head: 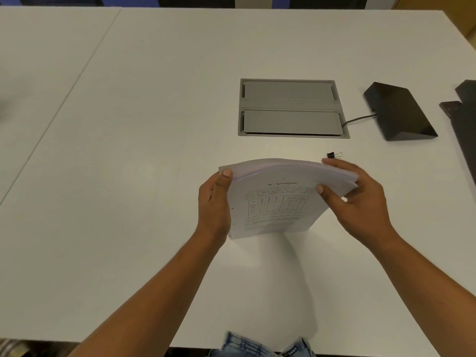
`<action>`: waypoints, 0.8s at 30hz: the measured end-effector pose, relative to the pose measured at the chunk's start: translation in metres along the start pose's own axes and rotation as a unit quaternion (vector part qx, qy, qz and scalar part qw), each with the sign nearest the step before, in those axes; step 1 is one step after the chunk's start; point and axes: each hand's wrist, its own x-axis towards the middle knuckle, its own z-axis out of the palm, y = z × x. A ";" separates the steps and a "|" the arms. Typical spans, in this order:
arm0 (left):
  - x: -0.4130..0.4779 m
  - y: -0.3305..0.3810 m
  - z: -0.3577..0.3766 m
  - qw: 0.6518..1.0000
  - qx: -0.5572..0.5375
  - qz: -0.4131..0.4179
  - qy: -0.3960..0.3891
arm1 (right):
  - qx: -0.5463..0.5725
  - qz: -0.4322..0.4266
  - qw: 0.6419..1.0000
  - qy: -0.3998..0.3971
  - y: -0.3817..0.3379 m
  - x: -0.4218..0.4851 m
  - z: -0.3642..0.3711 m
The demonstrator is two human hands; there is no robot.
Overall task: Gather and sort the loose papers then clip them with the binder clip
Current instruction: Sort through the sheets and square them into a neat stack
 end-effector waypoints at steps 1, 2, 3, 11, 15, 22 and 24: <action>0.001 0.000 -0.001 1.000 0.007 0.006 -0.008 | -0.025 -0.017 1.000 -0.002 -0.002 0.000 -0.002; 0.003 -0.001 -0.003 1.000 0.014 0.013 -0.021 | -0.047 -0.032 0.998 -0.005 -0.003 0.001 -0.005; 0.004 -0.001 -0.004 0.999 0.018 0.025 -0.035 | -0.065 -0.046 0.997 -0.009 -0.004 0.001 -0.008; 0.007 -0.010 -0.013 0.985 0.131 0.017 -0.111 | -0.105 -0.063 0.992 -0.014 0.012 0.006 -0.021; 0.008 -0.018 -0.013 0.980 0.157 0.021 -0.121 | -0.101 -0.044 0.994 -0.007 0.018 0.005 -0.022; 0.006 -0.018 -0.011 0.983 0.170 0.008 -0.069 | -0.031 0.051 0.998 -0.020 0.029 0.004 -0.023; 0.009 -0.013 -0.011 0.992 0.120 -0.009 -0.021 | -0.023 0.123 0.992 0.015 0.035 0.003 -0.022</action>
